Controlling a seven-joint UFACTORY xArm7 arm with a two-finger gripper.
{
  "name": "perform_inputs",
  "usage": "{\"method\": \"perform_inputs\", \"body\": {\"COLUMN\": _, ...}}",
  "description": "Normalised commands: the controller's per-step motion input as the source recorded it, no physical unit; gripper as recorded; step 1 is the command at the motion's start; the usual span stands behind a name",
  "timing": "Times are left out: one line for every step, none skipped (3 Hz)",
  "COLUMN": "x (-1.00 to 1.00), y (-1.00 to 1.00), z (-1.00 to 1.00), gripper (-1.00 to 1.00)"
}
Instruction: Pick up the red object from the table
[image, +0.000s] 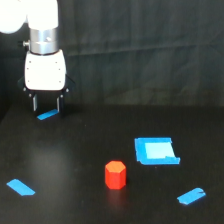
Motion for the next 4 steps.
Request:
{"method": "perform_inputs", "body": {"x": 0.09, "y": -0.20, "z": 0.02, "gripper": 1.00}}
{"method": "perform_inputs", "body": {"x": 0.37, "y": -0.86, "z": -0.18, "gripper": 0.93}}
{"method": "perform_inputs", "body": {"x": 0.70, "y": -0.92, "z": -0.14, "gripper": 1.00}}
{"method": "perform_inputs", "body": {"x": 0.76, "y": -0.94, "z": -0.21, "gripper": 0.93}}
